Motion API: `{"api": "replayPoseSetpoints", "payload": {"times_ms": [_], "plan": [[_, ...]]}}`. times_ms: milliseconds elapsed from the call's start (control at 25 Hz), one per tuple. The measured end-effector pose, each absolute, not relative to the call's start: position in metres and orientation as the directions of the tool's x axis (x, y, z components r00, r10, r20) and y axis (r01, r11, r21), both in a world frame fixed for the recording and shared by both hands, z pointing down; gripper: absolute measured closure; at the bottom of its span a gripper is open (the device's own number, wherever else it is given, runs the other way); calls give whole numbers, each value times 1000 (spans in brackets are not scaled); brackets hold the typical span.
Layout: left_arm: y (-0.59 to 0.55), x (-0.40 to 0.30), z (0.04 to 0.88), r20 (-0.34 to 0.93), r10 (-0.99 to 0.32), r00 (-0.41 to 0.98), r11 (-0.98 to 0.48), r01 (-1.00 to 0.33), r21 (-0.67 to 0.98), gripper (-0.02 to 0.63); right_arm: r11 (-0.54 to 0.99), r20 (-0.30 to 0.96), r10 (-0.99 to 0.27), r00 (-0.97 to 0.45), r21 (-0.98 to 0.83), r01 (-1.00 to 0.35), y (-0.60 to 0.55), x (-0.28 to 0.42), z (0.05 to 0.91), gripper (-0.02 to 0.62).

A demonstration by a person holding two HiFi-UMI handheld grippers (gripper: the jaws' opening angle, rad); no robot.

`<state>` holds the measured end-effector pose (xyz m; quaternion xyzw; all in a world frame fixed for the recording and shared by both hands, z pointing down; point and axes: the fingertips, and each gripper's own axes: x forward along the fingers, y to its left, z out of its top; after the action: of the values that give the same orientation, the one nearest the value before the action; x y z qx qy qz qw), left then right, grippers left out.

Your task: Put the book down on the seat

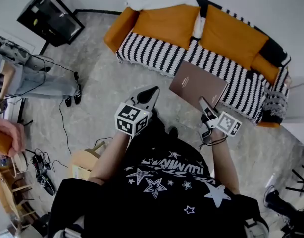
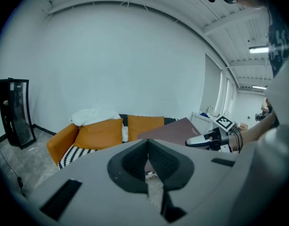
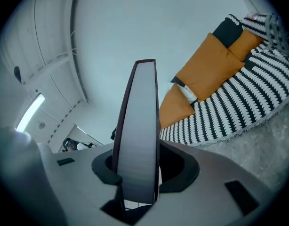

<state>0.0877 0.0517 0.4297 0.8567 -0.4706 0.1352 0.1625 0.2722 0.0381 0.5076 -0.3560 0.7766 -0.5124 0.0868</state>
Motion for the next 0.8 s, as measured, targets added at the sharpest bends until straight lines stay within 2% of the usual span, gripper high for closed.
{"api": "replayPoseSetpoints", "payload": {"times_ms": [800], "plan": [[-109, -5, 440, 378, -763, 525, -493, -850, 187, 598, 215, 326, -591, -738, -818, -534, -112, 173, 518, 439]]}}
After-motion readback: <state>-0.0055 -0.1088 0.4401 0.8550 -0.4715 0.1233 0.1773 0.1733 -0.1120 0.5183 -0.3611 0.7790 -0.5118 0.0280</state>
